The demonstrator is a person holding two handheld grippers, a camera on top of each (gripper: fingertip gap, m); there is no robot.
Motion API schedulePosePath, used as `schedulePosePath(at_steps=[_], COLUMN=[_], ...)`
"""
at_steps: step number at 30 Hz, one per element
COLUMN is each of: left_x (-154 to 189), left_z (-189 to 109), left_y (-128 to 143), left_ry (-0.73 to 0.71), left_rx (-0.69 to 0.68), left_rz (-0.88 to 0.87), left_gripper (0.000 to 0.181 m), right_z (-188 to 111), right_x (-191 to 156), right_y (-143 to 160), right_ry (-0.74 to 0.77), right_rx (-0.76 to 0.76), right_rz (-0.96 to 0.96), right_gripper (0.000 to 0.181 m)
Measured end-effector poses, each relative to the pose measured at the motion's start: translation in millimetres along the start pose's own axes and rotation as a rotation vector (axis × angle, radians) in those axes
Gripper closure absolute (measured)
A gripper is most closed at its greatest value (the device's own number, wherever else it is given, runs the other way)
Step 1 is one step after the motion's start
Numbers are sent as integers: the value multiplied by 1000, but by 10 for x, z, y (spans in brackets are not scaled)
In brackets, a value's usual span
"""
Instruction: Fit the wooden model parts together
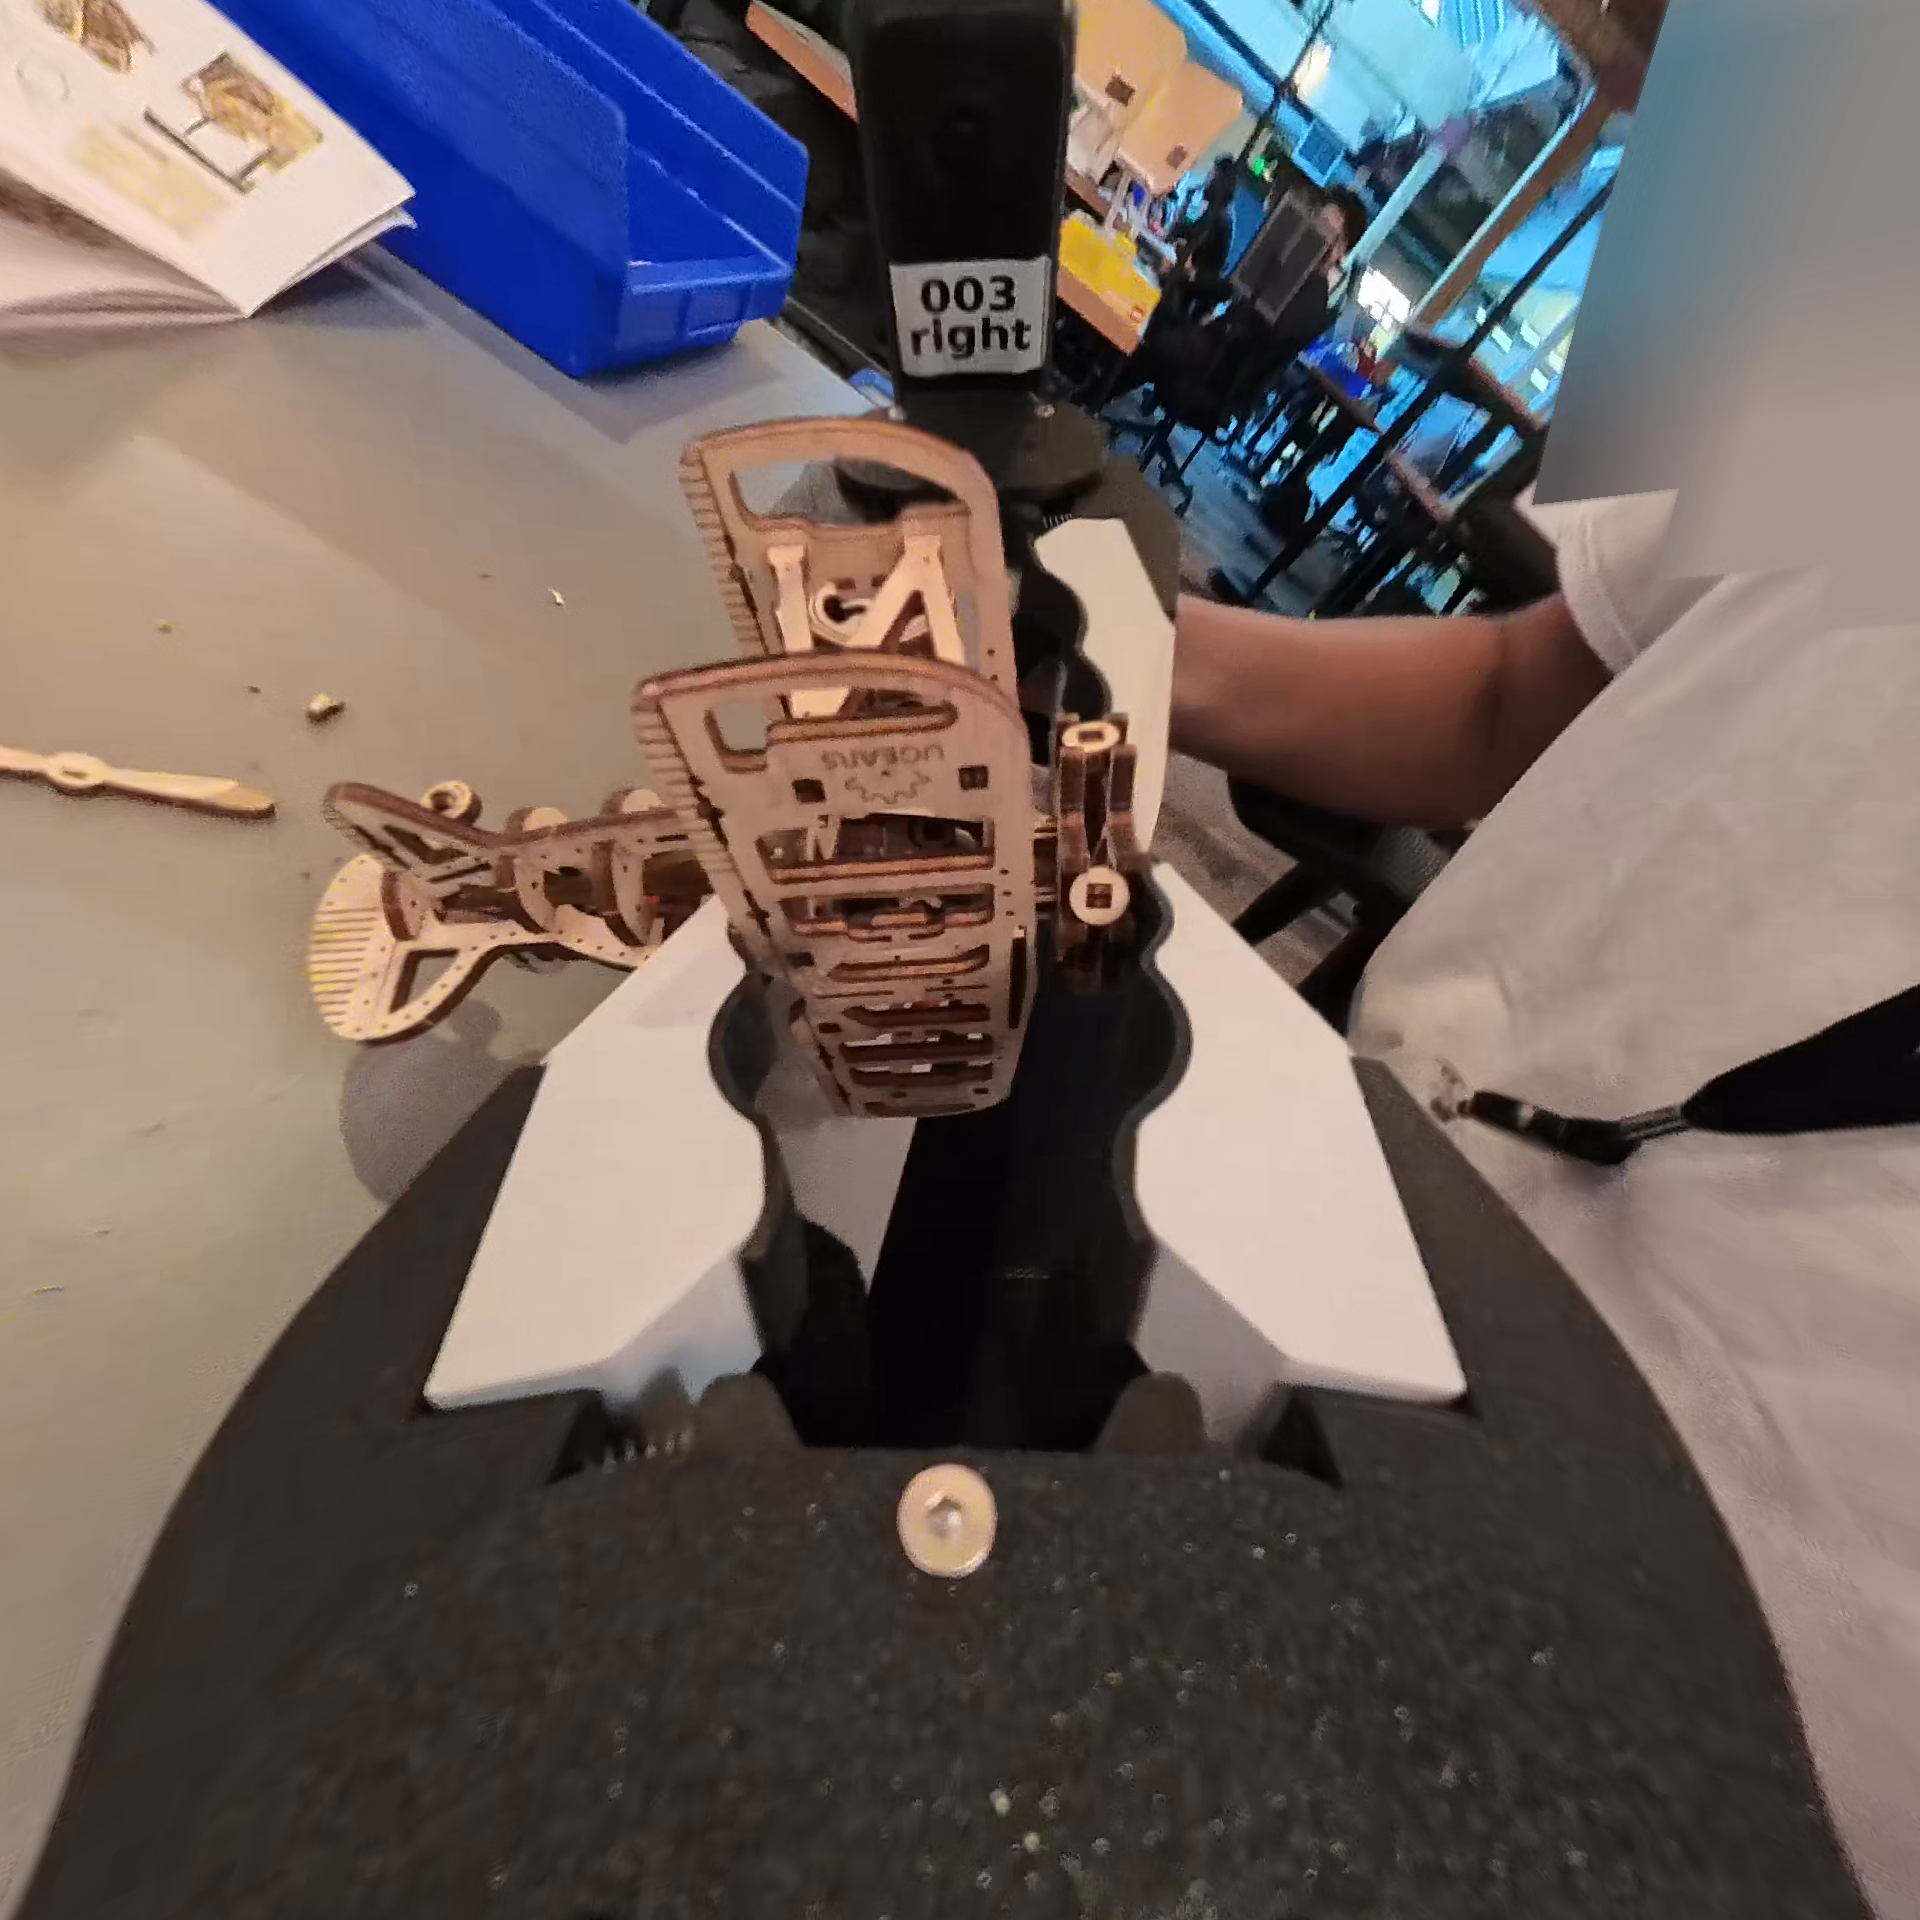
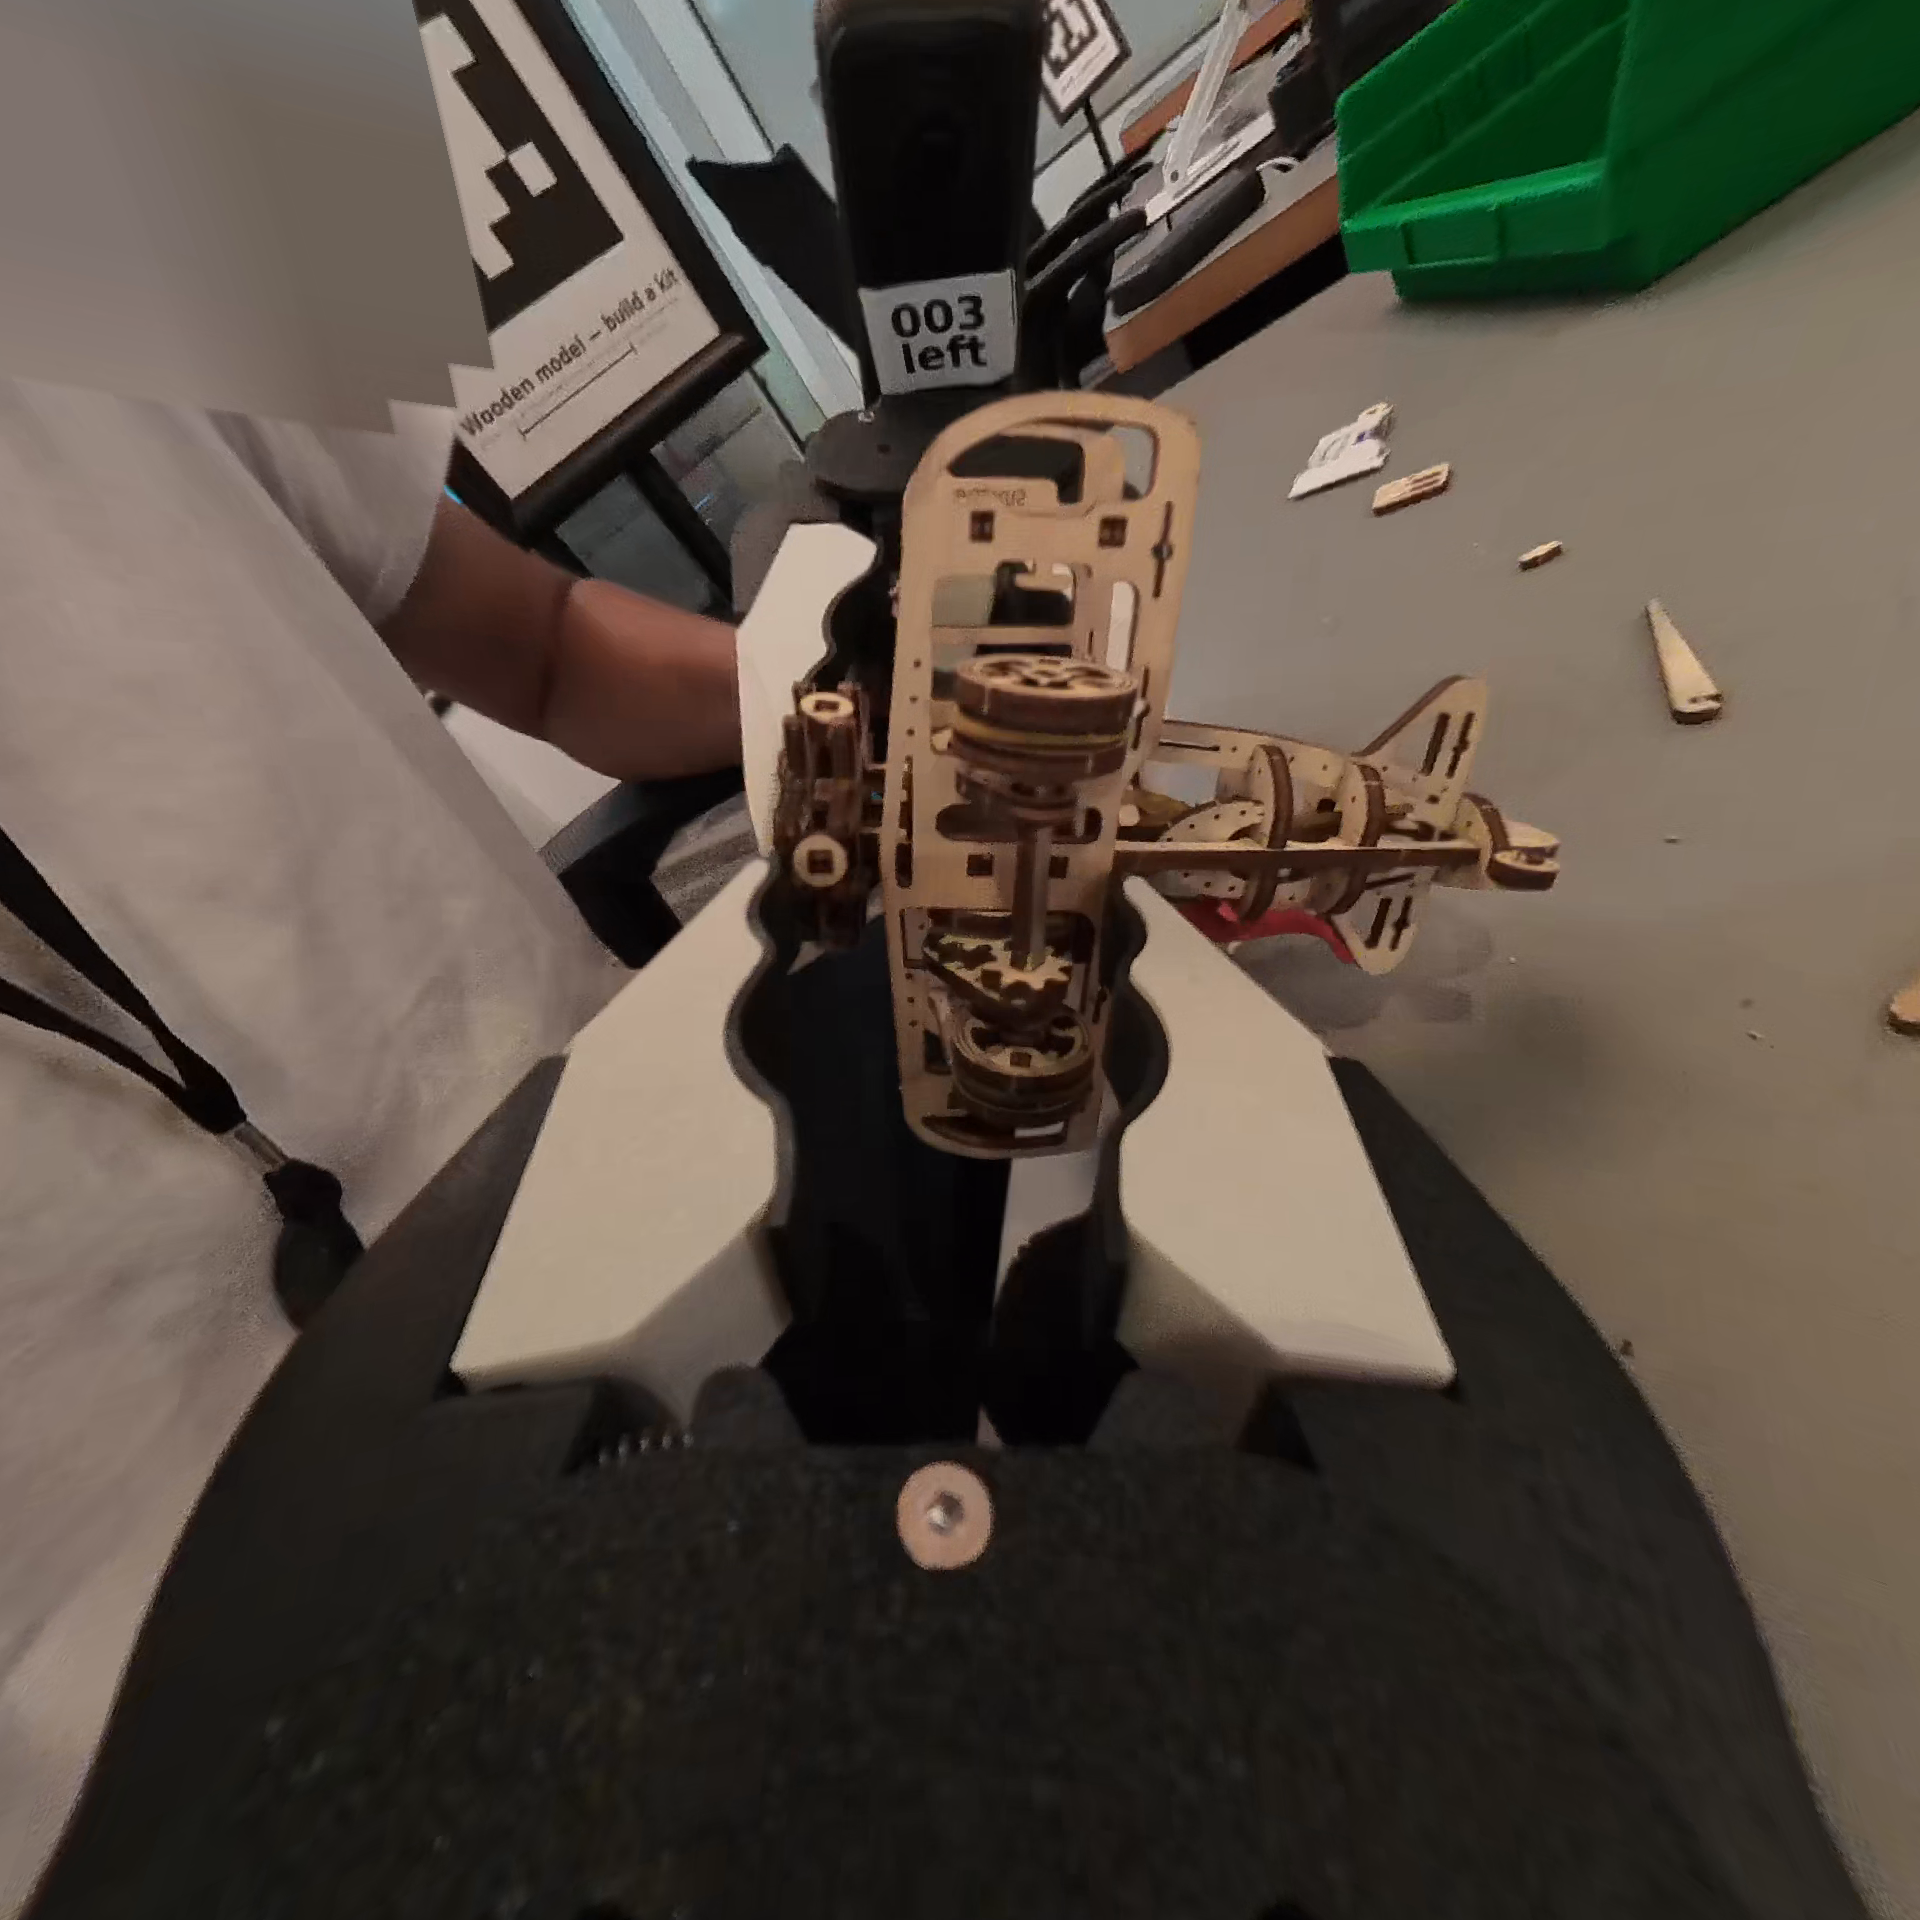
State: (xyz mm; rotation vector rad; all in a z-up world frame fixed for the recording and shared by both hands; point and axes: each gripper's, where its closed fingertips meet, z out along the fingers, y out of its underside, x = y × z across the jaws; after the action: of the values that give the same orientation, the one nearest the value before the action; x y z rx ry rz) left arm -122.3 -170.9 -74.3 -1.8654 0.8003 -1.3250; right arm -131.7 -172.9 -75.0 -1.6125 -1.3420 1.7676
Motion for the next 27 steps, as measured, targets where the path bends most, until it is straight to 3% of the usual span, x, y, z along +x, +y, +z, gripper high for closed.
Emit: schedulePosePath(at_steps=[8, 14, 27], left_x=[-150, -295, -313], left_z=[64, 41, 4], left_y=[94, -3, -9], left_ry=[20, 25, 7], left_rx=[-11, 72, 92], left_rz=[-72, -137, -149], left_gripper=[116, 115, 118], right_z=[-21, -26, -5], right_x=[152, 293, 279], right_y=[121, -4, -50], right_ry=[-23, -15, -39], right_rx=[-34, 24, 65], right_rz=[63, 130, 252], right_gripper=[124, 123, 117])
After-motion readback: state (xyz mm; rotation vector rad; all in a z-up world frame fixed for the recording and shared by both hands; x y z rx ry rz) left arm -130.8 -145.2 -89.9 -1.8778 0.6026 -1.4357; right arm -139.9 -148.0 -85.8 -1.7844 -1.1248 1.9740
